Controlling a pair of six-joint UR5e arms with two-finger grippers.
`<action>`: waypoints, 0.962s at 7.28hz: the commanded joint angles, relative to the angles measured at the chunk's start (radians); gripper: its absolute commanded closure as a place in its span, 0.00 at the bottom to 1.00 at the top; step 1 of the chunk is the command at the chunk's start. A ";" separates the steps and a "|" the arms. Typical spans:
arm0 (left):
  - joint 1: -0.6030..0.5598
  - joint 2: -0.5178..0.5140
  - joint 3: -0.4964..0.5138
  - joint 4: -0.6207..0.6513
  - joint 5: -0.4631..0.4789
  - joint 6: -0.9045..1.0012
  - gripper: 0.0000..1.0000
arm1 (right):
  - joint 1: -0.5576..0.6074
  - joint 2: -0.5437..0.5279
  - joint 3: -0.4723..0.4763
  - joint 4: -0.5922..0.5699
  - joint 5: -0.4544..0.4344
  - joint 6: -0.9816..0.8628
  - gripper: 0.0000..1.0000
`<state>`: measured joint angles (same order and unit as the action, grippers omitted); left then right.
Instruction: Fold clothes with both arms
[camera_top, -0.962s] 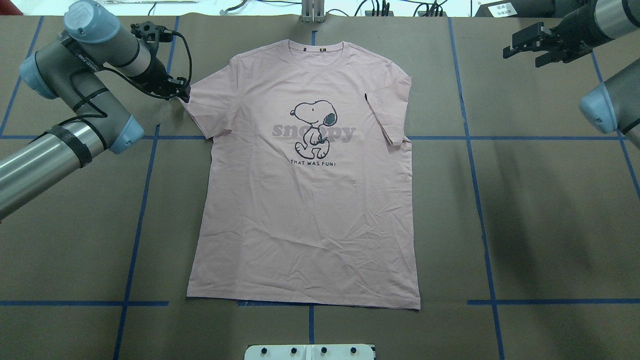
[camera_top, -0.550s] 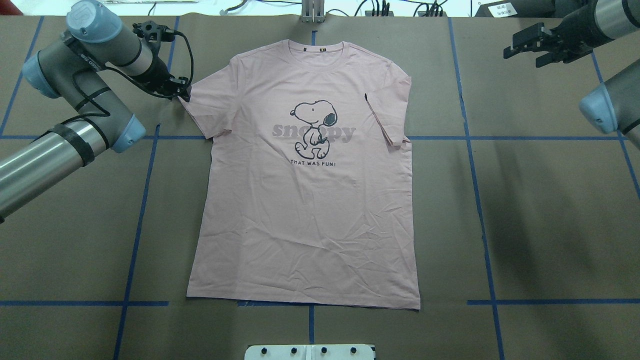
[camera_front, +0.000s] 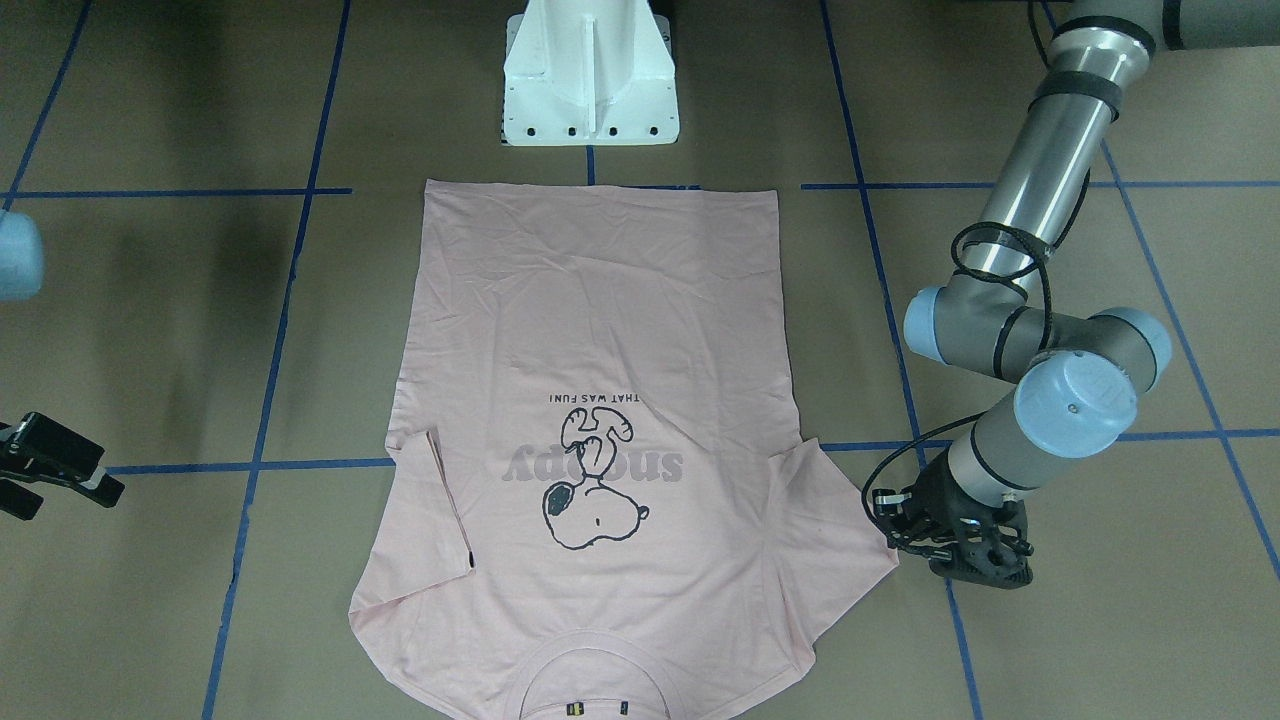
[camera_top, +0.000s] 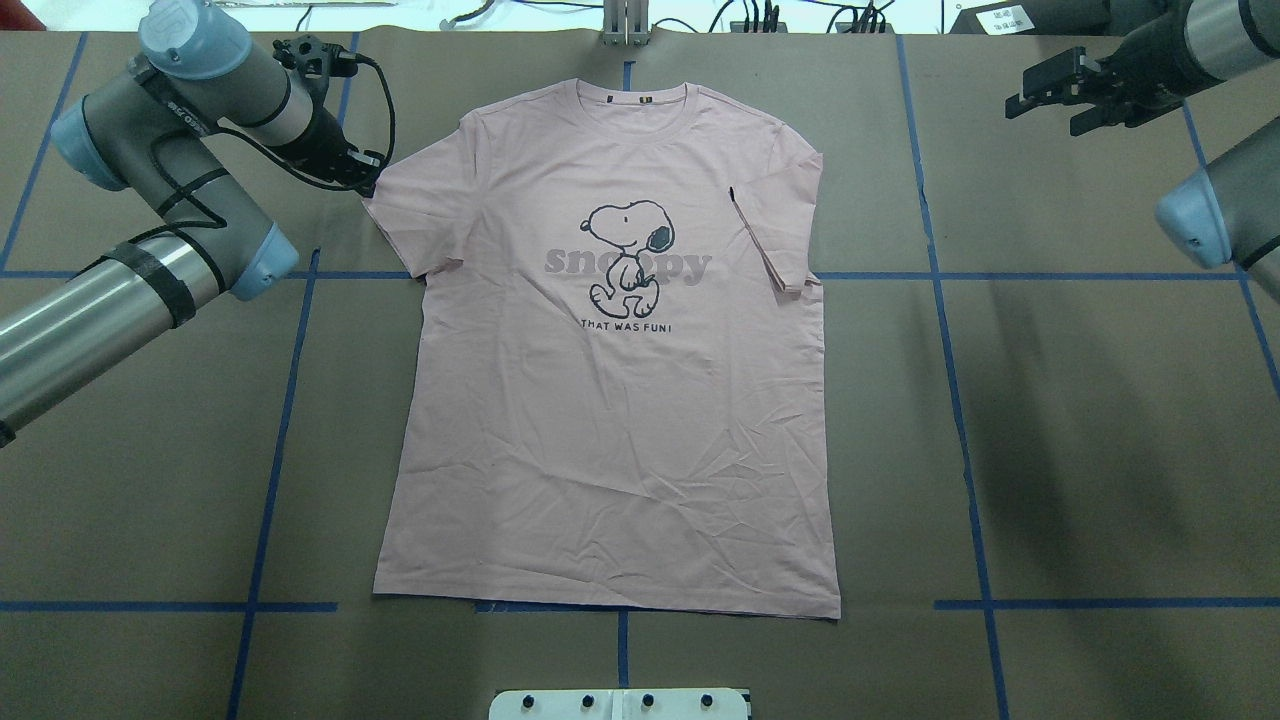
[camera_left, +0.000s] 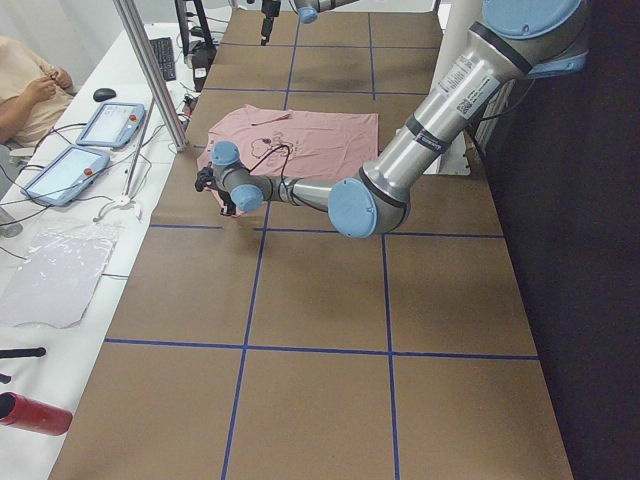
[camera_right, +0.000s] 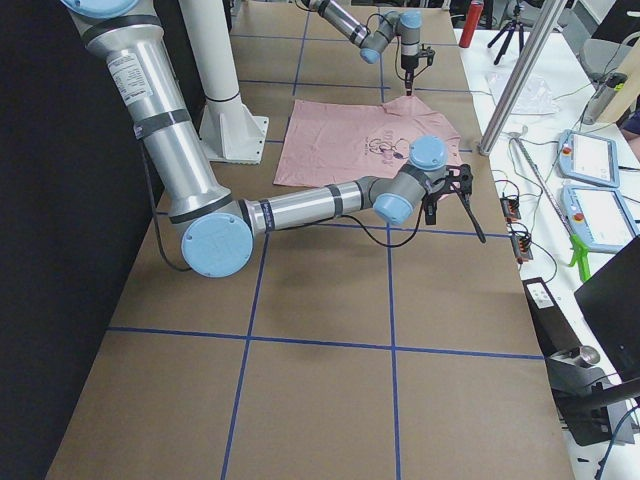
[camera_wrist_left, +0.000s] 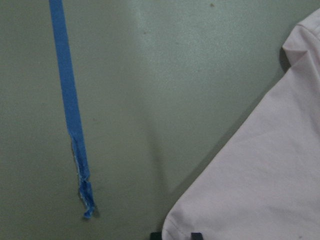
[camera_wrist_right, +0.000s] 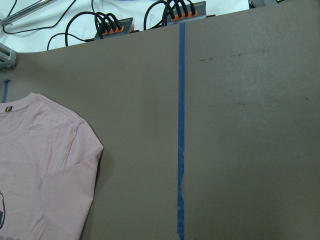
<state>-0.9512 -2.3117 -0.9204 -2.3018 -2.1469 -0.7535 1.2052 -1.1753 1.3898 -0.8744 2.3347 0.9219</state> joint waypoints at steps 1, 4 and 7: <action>0.003 -0.015 -0.114 0.008 -0.008 -0.125 1.00 | -0.010 0.011 -0.003 0.000 -0.024 0.000 0.00; 0.120 -0.148 -0.013 -0.002 0.109 -0.244 1.00 | -0.007 0.013 -0.006 -0.003 -0.047 -0.052 0.00; 0.135 -0.235 0.141 -0.093 0.168 -0.245 1.00 | -0.027 0.025 -0.018 -0.008 -0.067 -0.063 0.00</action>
<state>-0.8256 -2.5316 -0.8143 -2.3613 -1.9898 -0.9976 1.1845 -1.1585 1.3759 -0.8796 2.2750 0.8615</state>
